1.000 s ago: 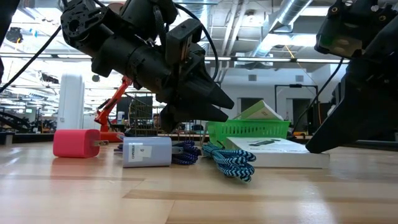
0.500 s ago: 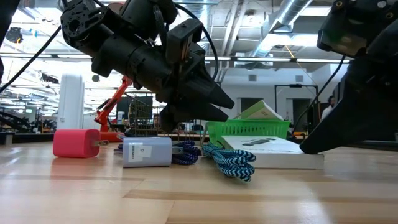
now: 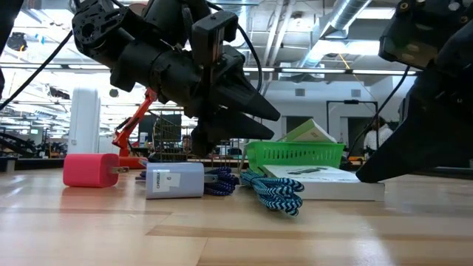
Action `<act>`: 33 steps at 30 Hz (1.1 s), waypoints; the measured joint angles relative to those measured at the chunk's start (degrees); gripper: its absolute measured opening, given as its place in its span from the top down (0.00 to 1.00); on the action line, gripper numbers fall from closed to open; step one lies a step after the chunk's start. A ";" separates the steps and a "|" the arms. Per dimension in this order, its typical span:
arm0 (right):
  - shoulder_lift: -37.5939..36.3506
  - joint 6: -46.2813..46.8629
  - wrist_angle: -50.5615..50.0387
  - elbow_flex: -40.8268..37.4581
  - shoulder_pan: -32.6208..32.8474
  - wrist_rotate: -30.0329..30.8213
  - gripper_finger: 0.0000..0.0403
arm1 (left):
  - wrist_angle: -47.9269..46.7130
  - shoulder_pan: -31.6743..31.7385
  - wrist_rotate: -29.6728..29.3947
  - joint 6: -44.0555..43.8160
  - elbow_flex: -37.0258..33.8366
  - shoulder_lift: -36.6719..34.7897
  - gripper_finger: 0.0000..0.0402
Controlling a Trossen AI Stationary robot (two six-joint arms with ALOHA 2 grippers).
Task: Pick and place items into bin
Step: Put the card reader box into the green bin
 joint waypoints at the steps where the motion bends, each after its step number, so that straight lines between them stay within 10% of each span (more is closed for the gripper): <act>1: 0.26 0.34 0.13 0.00 0.16 0.54 1.00 | -0.02 0.00 0.17 -0.51 0.00 0.00 0.70; 33: 0.79 2.56 -0.03 0.20 0.66 1.82 1.00 | -3.05 0.02 -2.74 -7.68 0.02 0.00 0.70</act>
